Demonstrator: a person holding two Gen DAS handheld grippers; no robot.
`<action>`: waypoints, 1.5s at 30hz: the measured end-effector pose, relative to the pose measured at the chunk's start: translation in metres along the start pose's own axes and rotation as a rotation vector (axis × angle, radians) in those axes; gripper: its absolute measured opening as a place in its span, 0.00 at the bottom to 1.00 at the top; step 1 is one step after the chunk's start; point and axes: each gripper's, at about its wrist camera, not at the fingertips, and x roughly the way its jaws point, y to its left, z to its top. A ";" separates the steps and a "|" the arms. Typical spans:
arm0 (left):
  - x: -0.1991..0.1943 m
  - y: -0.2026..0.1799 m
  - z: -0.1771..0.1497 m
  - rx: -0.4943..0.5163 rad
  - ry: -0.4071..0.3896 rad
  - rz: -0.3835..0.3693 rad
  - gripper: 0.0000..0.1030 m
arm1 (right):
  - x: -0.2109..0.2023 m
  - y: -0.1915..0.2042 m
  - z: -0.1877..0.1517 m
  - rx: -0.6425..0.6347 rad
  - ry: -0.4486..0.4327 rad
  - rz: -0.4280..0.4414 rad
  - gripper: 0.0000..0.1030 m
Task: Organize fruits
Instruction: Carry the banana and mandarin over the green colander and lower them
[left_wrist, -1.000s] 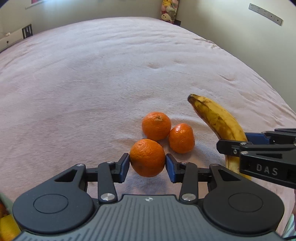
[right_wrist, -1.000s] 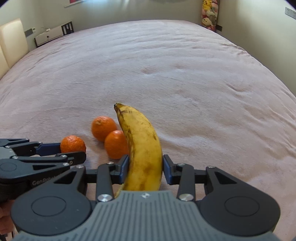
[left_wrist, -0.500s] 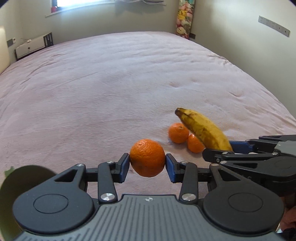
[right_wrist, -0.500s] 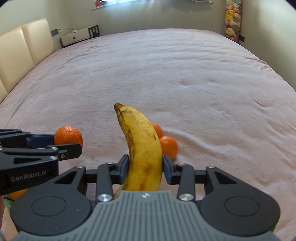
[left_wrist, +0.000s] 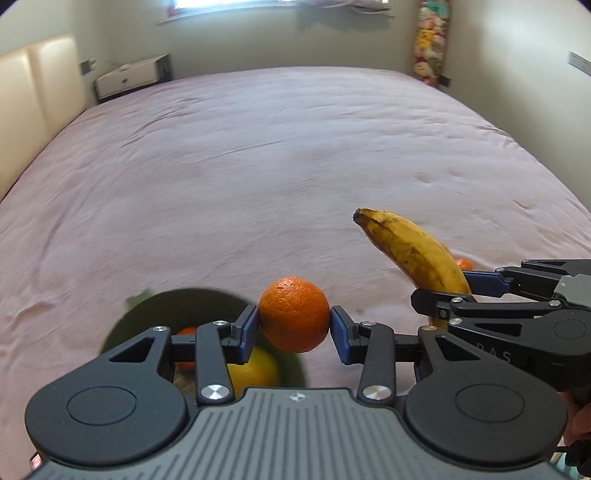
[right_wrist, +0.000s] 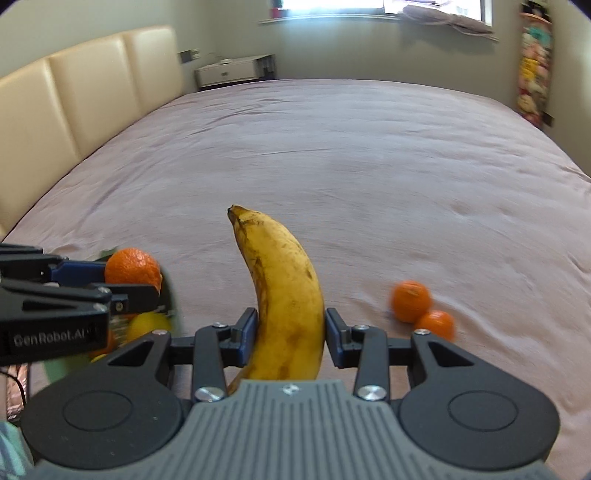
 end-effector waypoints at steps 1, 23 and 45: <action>-0.002 0.006 -0.002 -0.014 0.007 0.009 0.46 | 0.001 0.006 0.000 -0.015 0.002 0.017 0.35; -0.024 0.115 -0.035 -0.287 -0.013 -0.036 0.46 | 0.022 0.115 0.025 -0.374 0.050 0.176 0.35; 0.033 0.159 -0.054 -0.532 0.140 -0.212 0.46 | 0.073 0.121 0.034 -0.368 0.154 0.239 0.35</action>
